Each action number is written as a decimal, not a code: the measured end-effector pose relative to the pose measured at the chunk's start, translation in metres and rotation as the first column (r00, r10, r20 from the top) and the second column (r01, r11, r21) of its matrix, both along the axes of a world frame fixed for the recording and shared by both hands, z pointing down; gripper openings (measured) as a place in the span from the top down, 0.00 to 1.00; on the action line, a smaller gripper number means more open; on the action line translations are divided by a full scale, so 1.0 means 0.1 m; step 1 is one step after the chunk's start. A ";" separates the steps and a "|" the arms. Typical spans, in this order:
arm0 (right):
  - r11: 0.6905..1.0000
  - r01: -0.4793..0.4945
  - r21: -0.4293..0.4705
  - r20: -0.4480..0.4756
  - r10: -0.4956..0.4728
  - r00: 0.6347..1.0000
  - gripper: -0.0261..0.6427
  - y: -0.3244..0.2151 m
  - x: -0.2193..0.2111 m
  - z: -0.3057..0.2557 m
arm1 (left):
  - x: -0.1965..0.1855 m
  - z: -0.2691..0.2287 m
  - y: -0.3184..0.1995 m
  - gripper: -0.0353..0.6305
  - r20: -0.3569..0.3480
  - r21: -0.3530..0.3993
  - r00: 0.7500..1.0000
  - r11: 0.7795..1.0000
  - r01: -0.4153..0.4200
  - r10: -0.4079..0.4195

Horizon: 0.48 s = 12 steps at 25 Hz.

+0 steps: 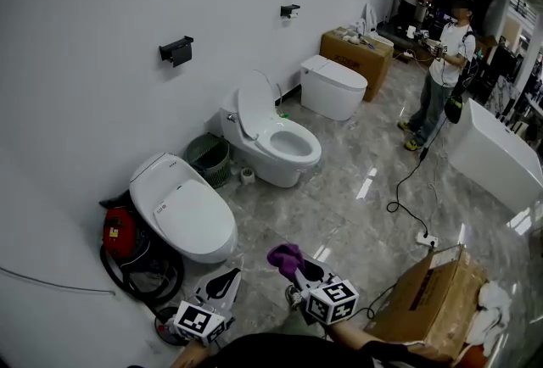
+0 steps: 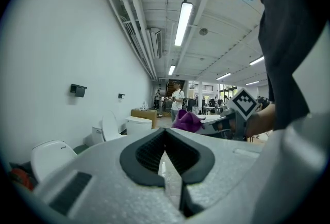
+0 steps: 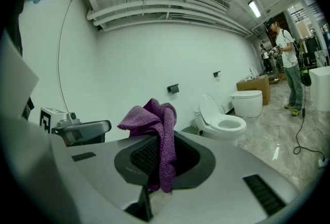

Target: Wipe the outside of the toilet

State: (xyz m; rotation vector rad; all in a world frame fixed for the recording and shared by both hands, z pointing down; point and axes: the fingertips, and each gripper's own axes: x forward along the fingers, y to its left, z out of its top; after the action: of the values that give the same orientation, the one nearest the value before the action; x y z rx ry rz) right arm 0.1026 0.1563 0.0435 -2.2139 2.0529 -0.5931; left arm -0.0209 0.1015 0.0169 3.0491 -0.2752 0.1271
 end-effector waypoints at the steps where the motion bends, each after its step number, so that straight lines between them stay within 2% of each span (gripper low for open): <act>1: 1.000 -0.005 0.001 -0.001 0.005 1.000 0.89 0.04 -0.01 -0.02 | 0.00 0.00 0.05 0.94 -0.001 0.004 1.000 1.000 -0.009 0.009; 6: 1.000 -0.021 0.008 -0.015 0.021 1.000 0.90 0.14 -0.05 -0.06 | -0.04 -0.03 0.14 0.94 -0.009 0.031 0.999 0.999 -0.031 0.031; 12: 1.000 -0.021 0.003 -0.023 0.021 1.000 0.90 0.19 -0.15 0.04 | -0.18 0.02 0.20 0.94 -0.006 0.021 1.000 1.000 -0.009 0.009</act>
State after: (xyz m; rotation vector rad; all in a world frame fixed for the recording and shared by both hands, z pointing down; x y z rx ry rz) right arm 0.0880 0.1755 0.0478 -2.2481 2.0375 -0.5663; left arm -0.0390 0.1220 0.0190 3.0717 -0.2644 0.1156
